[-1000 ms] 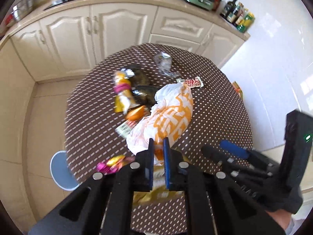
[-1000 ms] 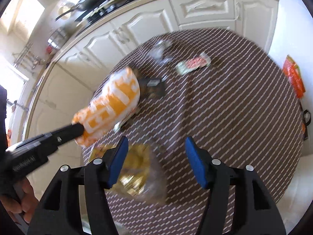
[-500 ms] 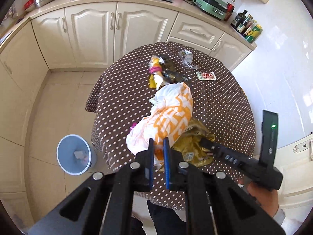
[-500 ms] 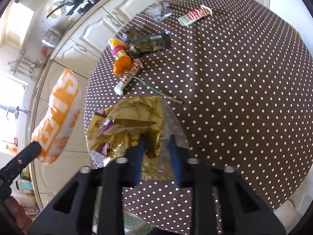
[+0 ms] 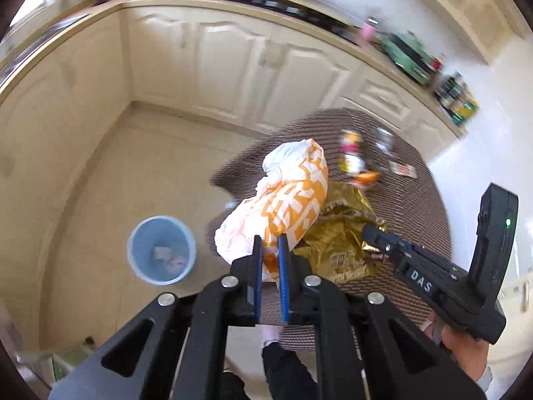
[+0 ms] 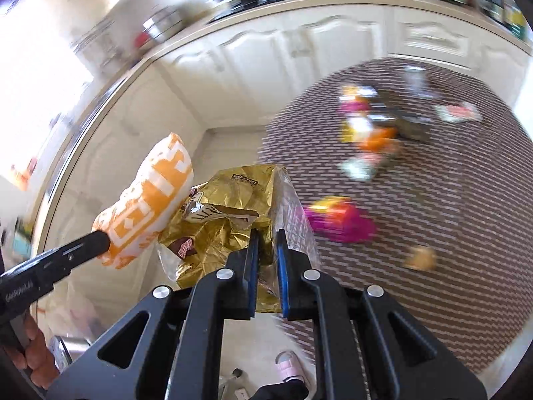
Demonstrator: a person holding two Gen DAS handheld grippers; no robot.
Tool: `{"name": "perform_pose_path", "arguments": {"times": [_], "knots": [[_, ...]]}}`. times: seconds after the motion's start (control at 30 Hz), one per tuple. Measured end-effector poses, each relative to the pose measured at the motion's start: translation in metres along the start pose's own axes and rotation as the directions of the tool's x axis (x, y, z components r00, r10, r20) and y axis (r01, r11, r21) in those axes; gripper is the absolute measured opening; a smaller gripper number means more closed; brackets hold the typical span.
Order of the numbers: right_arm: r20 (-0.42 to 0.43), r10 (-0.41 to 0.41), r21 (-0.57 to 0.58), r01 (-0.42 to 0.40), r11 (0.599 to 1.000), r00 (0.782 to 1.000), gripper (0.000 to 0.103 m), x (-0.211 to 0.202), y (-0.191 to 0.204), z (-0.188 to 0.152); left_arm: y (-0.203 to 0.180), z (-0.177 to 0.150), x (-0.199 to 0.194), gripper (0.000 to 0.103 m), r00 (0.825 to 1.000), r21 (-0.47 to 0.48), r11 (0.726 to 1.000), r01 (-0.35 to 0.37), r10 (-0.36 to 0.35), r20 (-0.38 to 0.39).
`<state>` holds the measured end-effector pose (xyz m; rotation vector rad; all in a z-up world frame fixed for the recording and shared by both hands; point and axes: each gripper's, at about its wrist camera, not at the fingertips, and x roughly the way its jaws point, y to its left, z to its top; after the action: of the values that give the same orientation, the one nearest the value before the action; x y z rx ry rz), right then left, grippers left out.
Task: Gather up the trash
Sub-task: 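Carry both bags over the blue bin and open both tools to drop them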
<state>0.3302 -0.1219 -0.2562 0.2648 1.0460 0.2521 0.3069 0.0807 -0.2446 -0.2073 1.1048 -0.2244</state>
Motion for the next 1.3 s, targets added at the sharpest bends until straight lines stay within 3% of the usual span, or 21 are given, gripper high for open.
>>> {"name": "perform_pose_path", "arguments": {"times": [0.17, 0.37, 0.5, 0.7, 0.83, 1.07, 1.13, 1.3], "knots": [[-0.090, 0.030, -0.103, -0.039, 0.994, 0.996, 0.009, 0.080, 0.061, -0.002, 0.081, -0.015, 0.001, 0.008, 0.995, -0.146, 0.985, -0.096, 0.095, -0.017], [-0.198, 0.030, -0.139, -0.058, 0.989, 0.980, 0.009, 0.183, 0.098, -0.017, 0.166, -0.036, 0.030, 0.008, 0.981, -0.293, 0.937, -0.192, 0.184, -0.053], [-0.218, 0.026, -0.148, -0.060, 0.987, 0.976, 0.010, 0.236, 0.112, -0.021, 0.209, -0.049, 0.063, 0.008, 0.971, -0.372, 0.897, -0.239, 0.222, -0.088], [-0.243, 0.050, -0.117, -0.080, 0.990, 0.969, 0.034, 0.289, 0.112, -0.021, 0.245, -0.056, 0.097, 0.008, 0.965, -0.419, 0.870, -0.260, 0.228, -0.126], [-0.254, 0.044, -0.104, -0.073, 0.992, 0.966, 0.037, 0.294, 0.113, -0.018, 0.248, -0.055, 0.105, 0.008, 0.967, -0.414, 0.874, -0.253, 0.214, -0.138], [-0.191, 0.027, -0.123, -0.051, 0.991, 0.981, 0.042, 0.248, 0.115, -0.008, 0.231, -0.031, 0.114, 0.008, 0.975, -0.380, 0.899, -0.219, 0.183, -0.129], [-0.162, 0.019, -0.129, -0.040, 0.991, 0.987, 0.049, 0.232, 0.116, -0.004, 0.226, -0.022, 0.114, 0.008, 0.976, -0.372, 0.904, -0.210, 0.174, -0.128], [-0.101, 0.017, -0.144, -0.032, 0.989, 0.995, 0.051, 0.204, 0.116, 0.008, 0.216, -0.009, 0.117, 0.008, 0.977, -0.341, 0.918, -0.204, 0.168, -0.134]]}}
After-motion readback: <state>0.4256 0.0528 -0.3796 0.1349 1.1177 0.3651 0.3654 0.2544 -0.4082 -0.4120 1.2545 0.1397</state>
